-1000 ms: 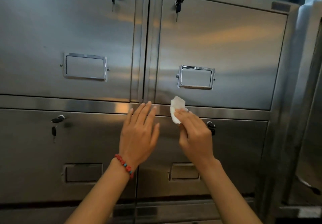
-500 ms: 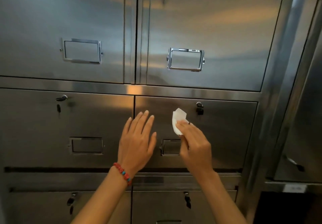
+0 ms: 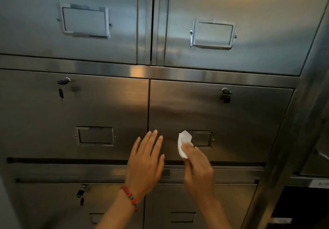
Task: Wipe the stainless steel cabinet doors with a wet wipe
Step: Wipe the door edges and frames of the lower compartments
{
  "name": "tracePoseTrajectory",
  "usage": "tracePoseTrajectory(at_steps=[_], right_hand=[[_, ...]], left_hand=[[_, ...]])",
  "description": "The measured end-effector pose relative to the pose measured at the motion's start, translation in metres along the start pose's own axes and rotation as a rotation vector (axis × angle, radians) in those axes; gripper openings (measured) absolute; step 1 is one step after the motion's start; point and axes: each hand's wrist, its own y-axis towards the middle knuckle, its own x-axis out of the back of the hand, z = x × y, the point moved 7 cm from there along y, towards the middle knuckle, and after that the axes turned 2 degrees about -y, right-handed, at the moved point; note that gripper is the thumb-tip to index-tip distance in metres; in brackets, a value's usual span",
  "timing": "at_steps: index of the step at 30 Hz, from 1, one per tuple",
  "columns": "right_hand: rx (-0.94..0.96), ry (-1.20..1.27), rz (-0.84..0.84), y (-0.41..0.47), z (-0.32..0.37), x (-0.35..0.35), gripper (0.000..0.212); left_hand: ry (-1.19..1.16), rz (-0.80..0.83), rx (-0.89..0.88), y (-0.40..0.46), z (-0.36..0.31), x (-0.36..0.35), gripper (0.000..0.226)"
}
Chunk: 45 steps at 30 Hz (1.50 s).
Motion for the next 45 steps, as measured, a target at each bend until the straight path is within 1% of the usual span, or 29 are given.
tracePoseTrajectory(at_steps=[2,3,7,12,15,16,18,20,22,26,32,37,41,45], right_hand=[[-0.031,0.002,0.052,-0.012,0.001,-0.019,0.049],[-0.049,0.002,0.067,-0.019,0.0,-0.027,0.051],[-0.106,0.001,0.05,-0.042,0.002,-0.05,0.051],[-0.098,-0.028,0.012,-0.069,0.003,-0.071,0.04],[-0.144,-0.03,0.026,-0.088,-0.008,-0.087,0.045],[-0.164,-0.02,0.027,-0.095,-0.013,-0.091,0.043],[-0.173,-0.014,0.002,-0.106,-0.019,-0.099,0.027],[-0.185,0.007,-0.015,-0.115,-0.025,-0.109,0.026],[-0.189,0.038,-0.029,-0.124,-0.029,-0.119,0.026],[-0.175,0.082,-0.048,-0.141,-0.039,-0.137,0.029],[-0.155,0.045,-0.03,-0.165,-0.052,-0.165,0.027],[-0.177,0.063,-0.013,-0.185,-0.065,-0.186,0.029],[-0.138,0.02,-0.05,-0.196,-0.067,-0.196,0.027],[-0.091,-0.043,-0.057,-0.201,-0.066,-0.21,0.022]], left_hand=[[-0.013,0.038,0.002,-0.009,0.01,-0.013,0.053],[-0.016,0.047,-0.006,-0.014,0.014,-0.018,0.051],[-0.034,0.065,-0.01,-0.034,0.034,-0.04,0.046],[-0.056,0.102,-0.003,-0.061,0.046,-0.064,0.047],[-0.077,0.126,0.007,-0.079,0.052,-0.081,0.047],[-0.085,0.129,0.016,-0.084,0.055,-0.086,0.047],[-0.089,0.165,0.045,-0.096,0.061,-0.098,0.054],[-0.086,0.211,0.065,-0.109,0.066,-0.109,0.058],[-0.088,0.225,0.074,-0.121,0.071,-0.121,0.058],[-0.102,0.21,0.086,-0.142,0.074,-0.142,0.056],[-0.074,0.161,0.094,-0.159,0.08,-0.172,0.055],[-0.003,0.136,0.077,-0.171,0.087,-0.2,0.046],[0.038,0.121,0.06,-0.177,0.095,-0.222,0.051],[0.062,0.121,0.064,-0.185,0.098,-0.239,0.048]])
